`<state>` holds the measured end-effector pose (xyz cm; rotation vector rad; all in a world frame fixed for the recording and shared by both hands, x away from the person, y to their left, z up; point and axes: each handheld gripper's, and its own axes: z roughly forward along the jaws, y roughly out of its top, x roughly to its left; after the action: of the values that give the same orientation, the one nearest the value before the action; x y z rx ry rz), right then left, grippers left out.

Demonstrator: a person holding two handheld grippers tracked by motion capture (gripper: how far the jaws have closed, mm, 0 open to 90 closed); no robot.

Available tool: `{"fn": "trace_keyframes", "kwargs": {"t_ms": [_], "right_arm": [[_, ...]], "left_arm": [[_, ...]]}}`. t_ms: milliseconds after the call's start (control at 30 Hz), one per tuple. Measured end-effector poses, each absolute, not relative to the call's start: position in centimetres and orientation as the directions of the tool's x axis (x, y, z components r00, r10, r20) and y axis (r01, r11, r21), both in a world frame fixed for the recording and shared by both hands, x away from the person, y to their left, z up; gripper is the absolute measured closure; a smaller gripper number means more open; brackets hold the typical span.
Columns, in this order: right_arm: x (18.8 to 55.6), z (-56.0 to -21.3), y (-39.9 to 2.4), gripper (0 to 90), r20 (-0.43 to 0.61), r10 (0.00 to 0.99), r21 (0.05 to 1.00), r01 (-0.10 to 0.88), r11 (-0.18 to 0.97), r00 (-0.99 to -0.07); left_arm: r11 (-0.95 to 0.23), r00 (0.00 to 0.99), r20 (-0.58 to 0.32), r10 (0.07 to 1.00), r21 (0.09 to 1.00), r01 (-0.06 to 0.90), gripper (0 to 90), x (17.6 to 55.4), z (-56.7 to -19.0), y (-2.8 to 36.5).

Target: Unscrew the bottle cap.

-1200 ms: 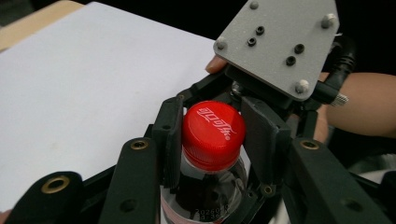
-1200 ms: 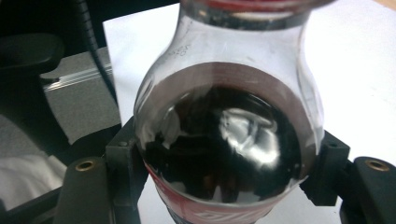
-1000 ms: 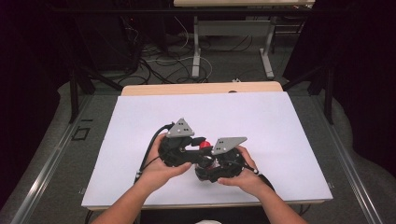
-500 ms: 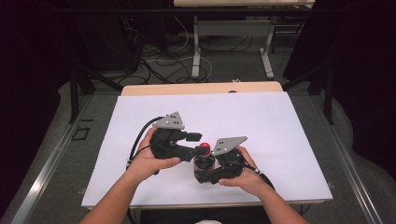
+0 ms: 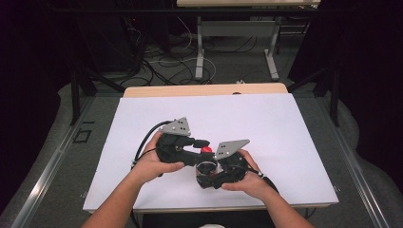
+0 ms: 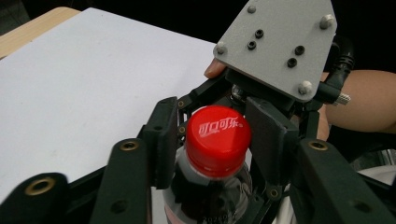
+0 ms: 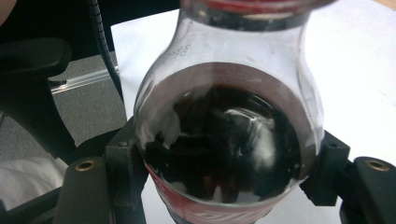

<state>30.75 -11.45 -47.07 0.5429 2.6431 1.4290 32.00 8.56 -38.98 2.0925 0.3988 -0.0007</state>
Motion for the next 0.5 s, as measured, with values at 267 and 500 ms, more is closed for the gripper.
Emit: {"fn": "trace_keyframes", "kwargs": {"t_ms": [267,500], "right_arm": [[31.0,-47.3,-11.5,30.3,0.078,0.394,0.822,0.283,0.494,-0.916],[31.0,-47.3,-11.6,30.2,0.085,0.403,0.827,0.29,0.481,-0.911]], "left_arm": [[-0.417,0.854,-0.134,0.504,0.827,0.376,61.0,30.2,-39.0,7.1],[-0.419,0.834,-0.099,0.544,0.829,0.371,60.7,29.6,-38.7,6.5]]}}
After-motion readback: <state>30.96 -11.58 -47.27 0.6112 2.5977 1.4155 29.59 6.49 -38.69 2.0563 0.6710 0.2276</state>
